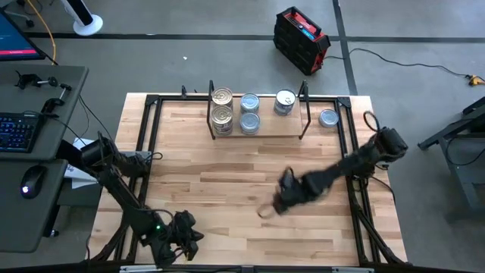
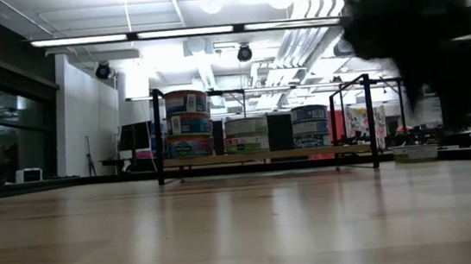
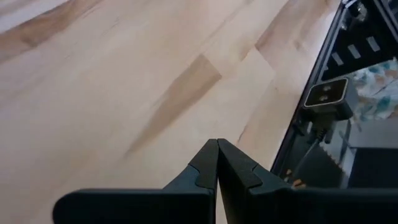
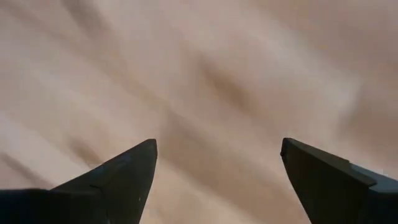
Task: Stack canned seafood by type on shelf
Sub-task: Stack the green white tuna can on top of the other green white tuna cans on the shelf
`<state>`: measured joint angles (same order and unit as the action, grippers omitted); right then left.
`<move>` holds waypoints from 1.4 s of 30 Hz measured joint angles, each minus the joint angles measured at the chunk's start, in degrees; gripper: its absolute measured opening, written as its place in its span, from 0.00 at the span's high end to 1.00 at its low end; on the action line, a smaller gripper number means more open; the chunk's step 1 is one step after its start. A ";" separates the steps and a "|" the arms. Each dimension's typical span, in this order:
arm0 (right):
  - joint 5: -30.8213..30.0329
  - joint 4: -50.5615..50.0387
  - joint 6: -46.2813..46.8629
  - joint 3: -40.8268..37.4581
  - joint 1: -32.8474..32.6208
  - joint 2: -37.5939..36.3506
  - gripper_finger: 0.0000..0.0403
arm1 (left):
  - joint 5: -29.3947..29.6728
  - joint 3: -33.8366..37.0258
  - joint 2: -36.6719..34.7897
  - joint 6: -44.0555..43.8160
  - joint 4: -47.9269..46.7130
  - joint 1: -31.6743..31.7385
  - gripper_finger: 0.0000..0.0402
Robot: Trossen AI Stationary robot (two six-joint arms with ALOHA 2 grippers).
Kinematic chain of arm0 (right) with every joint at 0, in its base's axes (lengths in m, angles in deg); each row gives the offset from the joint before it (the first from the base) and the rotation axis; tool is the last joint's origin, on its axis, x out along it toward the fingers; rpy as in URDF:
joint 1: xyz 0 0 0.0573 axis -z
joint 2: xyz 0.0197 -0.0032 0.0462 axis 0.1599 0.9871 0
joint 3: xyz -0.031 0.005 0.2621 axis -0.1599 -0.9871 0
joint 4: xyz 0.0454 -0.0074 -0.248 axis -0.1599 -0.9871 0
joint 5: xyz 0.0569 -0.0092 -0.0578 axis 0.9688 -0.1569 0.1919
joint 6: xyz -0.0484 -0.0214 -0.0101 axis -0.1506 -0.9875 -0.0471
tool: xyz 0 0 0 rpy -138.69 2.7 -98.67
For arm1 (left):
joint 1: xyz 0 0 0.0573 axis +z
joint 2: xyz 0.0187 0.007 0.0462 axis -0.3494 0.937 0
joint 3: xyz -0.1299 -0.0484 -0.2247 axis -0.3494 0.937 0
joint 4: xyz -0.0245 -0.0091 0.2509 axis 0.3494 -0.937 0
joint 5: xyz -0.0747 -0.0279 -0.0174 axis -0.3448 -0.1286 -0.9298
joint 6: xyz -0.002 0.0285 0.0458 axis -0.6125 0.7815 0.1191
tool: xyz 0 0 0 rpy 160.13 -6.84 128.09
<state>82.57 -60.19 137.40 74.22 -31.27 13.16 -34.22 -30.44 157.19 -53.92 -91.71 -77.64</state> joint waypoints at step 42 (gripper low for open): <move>-48.36 0.84 47.87 -30.14 38.87 -36.78 1.00 | -22.81 0.00 -14.57 37.86 -8.31 34.68 1.00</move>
<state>34.21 -59.35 185.27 44.07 7.60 -23.62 -57.04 -30.44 142.61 -16.06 -100.02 -42.96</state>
